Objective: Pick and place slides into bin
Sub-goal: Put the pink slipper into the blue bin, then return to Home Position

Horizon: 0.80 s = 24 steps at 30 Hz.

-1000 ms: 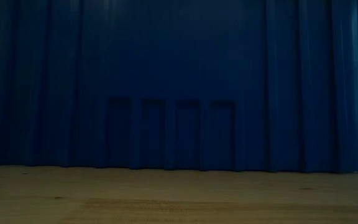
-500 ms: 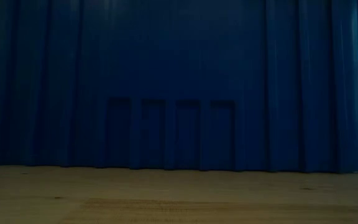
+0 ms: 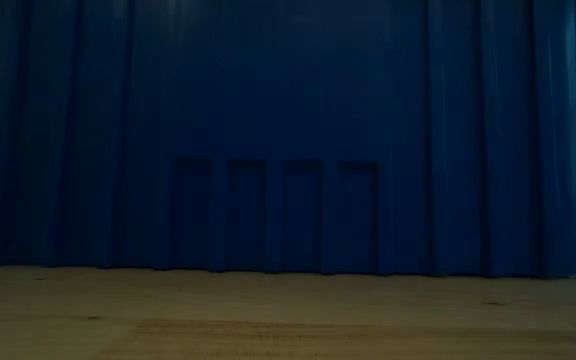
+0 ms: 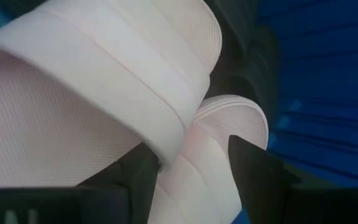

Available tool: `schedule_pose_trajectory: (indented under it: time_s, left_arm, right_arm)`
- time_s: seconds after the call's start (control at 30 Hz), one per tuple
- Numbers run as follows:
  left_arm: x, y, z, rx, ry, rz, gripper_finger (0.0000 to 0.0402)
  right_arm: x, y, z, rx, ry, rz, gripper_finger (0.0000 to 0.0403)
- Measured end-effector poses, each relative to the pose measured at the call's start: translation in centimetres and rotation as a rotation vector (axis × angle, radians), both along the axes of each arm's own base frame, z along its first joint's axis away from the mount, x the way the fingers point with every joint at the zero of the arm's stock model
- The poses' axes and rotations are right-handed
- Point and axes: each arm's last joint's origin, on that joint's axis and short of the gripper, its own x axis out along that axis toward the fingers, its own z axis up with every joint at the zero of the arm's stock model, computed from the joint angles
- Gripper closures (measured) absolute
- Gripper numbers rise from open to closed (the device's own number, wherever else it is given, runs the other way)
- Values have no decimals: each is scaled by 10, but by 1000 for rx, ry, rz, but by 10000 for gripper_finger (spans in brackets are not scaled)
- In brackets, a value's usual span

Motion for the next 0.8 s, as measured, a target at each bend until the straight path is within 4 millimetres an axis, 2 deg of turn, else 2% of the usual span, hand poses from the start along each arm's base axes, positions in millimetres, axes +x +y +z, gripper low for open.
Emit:
schedule_pose_trajectory:
  time_s: [0.13,0.3,0.5,0.8]
  left_arm:
    - [0,0,0,0,0,0,225]
    - [0,0,0,0,0,0,225]
    - [0,0,0,0,0,0,225]
    - [0,0,0,0,0,0,225]
  right_arm:
    - [0,0,0,10,1,1,208]
    - [0,-1,-2,140,-3,-11,208]
    - [-1,-3,-2,176,-10,-29,208]
    - [-2,-2,-1,348,-16,-63,208]
